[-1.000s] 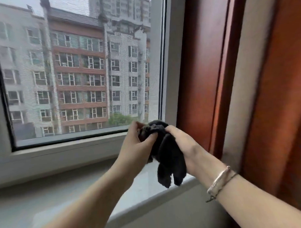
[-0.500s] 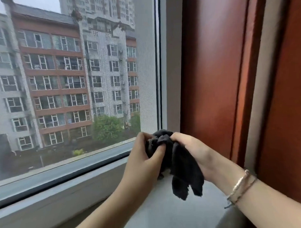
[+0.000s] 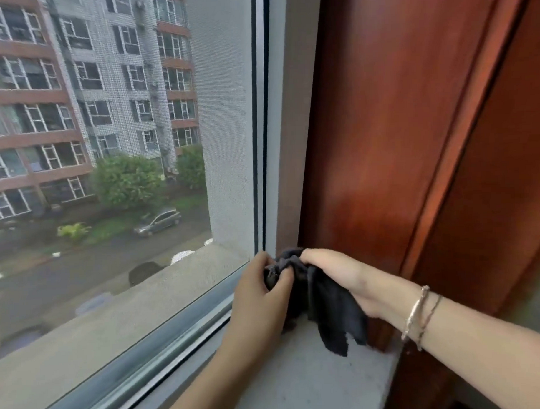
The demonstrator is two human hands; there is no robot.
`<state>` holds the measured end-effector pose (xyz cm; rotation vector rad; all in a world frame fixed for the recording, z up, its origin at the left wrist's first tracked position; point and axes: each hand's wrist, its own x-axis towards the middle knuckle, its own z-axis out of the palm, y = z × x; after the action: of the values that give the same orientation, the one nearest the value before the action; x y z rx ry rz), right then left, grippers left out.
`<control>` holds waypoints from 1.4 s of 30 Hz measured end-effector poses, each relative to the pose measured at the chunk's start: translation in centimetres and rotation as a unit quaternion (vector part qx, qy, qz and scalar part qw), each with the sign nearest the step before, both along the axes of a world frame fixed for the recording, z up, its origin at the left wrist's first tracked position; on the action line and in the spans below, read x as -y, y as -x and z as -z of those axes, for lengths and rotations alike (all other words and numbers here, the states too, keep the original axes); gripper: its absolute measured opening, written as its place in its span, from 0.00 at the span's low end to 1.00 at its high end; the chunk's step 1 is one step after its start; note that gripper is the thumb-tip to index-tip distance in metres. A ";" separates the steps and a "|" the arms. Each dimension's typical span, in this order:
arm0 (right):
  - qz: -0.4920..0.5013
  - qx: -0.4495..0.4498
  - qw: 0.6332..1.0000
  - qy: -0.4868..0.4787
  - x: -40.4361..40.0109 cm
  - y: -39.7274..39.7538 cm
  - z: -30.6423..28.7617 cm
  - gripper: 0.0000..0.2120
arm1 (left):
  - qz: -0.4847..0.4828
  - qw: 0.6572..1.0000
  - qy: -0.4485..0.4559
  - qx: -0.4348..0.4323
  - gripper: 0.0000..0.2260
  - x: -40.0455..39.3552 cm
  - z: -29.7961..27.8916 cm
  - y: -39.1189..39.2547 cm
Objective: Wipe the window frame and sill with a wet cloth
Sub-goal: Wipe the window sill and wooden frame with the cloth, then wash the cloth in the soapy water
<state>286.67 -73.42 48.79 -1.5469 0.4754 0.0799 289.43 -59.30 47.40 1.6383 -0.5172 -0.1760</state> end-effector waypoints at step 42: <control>0.155 0.183 0.969 -0.061 31.4 35.2 19.2 0.13 | 0.278 0.952 -0.120 -0.044 0.09 32.5 16.0 27.1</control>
<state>251.48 -104.85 29.61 -1.3126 0.4042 -0.4057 262.31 -91.80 31.44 1.6721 -0.9105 -0.7508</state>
